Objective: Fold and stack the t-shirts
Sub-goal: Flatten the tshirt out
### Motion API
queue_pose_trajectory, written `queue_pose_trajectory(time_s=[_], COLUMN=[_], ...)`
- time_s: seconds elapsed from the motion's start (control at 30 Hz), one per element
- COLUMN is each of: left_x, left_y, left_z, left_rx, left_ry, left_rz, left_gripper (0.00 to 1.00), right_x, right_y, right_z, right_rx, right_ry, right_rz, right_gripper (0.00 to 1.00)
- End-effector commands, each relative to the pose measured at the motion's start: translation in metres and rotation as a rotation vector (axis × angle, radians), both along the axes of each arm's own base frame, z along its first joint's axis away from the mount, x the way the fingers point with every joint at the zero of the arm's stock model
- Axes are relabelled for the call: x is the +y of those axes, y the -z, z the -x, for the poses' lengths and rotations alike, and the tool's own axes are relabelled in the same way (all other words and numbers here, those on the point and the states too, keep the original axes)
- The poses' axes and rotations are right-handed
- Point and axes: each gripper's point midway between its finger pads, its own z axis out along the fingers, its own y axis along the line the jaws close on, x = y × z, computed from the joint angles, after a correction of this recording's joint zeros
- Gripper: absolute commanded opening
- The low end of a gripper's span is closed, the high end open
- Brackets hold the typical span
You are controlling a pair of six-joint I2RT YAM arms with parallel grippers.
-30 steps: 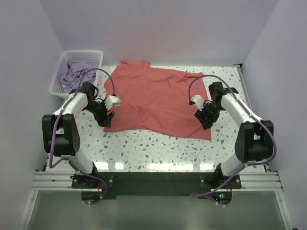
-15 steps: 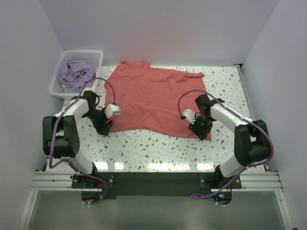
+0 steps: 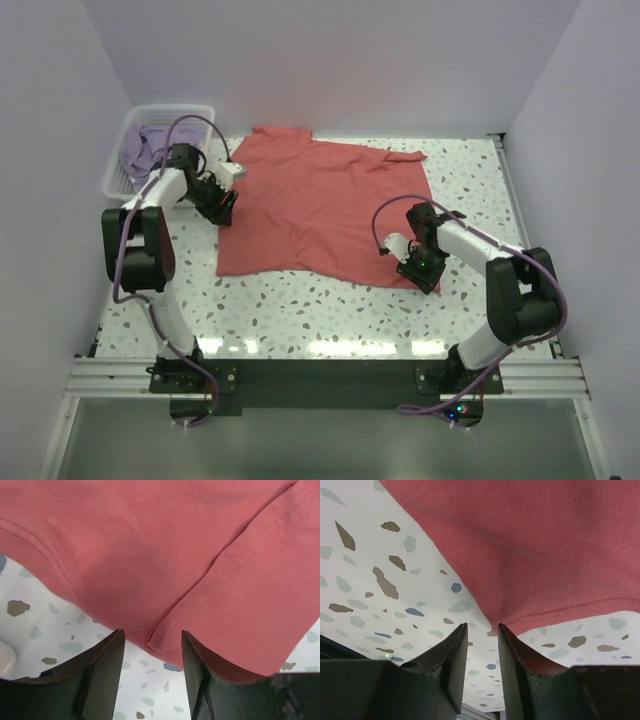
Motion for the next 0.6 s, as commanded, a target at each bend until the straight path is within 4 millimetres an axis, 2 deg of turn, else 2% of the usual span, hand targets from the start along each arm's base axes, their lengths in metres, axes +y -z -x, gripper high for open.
queue_pose_trajectory(time_s=[0.0, 0.2, 0.43, 0.57], left_x=[0.005, 0.007, 0.004, 0.002], left_y=[0.005, 0.014, 0.013, 0.012], left_z=[-0.018, -0.011, -0.003, 0.005], left_rx=[0.01, 0.043, 0.051, 0.064], left_ry=[-0.075, -0.051, -0.019, 0.011], left_rz=[-0.002, -0.015, -0.01, -0.007], left_gripper=[0.54, 0.49, 0.37, 0.36], right_x=[-0.001, -0.002, -0.002, -0.002], right_y=[-0.003, -0.005, -0.003, -0.003], right_z=[-0.012, -0.015, -0.014, -0.014], right_rx=[-0.032, -0.043, -0.034, -0.031], right_ry=[0.012, 0.01, 0.009, 0.005], right_rz=[0.015, 0.023, 0.026, 0.027], right_gripper=[0.34, 0.34, 0.34, 0.34])
